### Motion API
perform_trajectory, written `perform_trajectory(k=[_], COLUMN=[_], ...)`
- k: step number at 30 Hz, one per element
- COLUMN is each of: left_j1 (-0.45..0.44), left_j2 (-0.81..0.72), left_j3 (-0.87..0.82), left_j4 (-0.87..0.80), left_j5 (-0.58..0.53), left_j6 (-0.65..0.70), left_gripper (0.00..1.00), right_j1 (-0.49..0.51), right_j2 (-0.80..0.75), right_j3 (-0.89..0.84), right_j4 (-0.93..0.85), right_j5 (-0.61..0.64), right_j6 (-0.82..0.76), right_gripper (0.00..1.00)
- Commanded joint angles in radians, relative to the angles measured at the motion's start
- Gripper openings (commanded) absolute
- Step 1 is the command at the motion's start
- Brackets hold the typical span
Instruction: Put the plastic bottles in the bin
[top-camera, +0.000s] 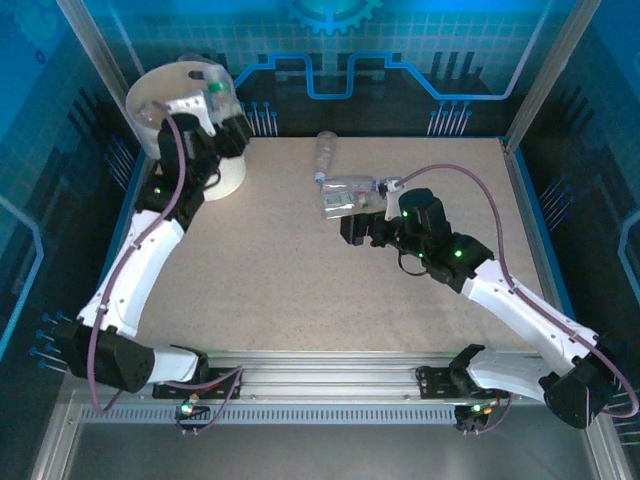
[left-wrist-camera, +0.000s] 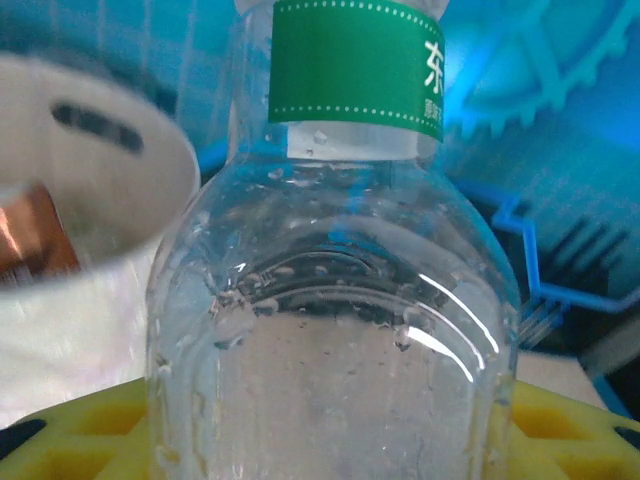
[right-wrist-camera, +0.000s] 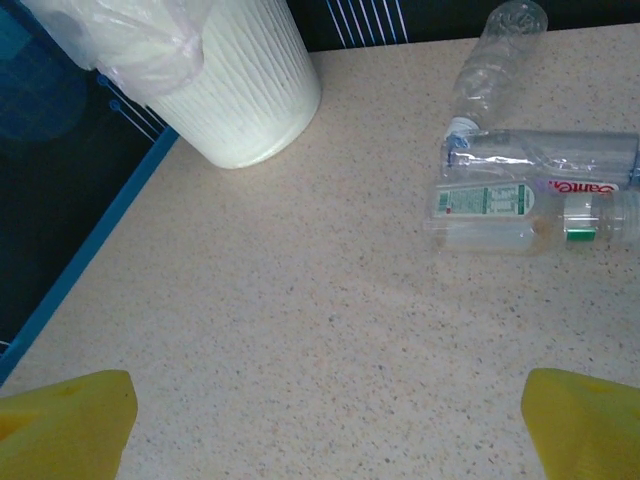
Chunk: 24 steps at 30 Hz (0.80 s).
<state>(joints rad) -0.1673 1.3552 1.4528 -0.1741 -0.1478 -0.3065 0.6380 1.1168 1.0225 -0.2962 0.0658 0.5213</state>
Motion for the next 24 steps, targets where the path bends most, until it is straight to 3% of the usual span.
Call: perform_trajectory(k=[1,8,15,24], left_j1=[0.051,0.155,0.293,0.302], left_j2=[0.095,0.304,0.482,0.621], left_j3=[0.113,0.354,0.454,0.56], left_j4=[0.05,0.026,0.068,-0.016], left_j5=[0.016,0.048,0.229,0.206], left_j6=[0.05,0.124,-0.028,-0.127], left_gripper=[0.48,0.5,0.5,0.54], right_j1=[-0.009,-0.014,-0.015,-0.017], right_j2=[-0.001,-0.043,-0.1,-0.131], right_j3=[0.046,0.03,-0.003,-0.026], right_j4=[0.012,-0.032,-0.032,-0.044], right_j5=[-0.022,-0.011,-0.015,0.006], right_j6=[0.018,0.02,-0.017,0.004], right_gripper=[1.0,1.0,1.0,1.0])
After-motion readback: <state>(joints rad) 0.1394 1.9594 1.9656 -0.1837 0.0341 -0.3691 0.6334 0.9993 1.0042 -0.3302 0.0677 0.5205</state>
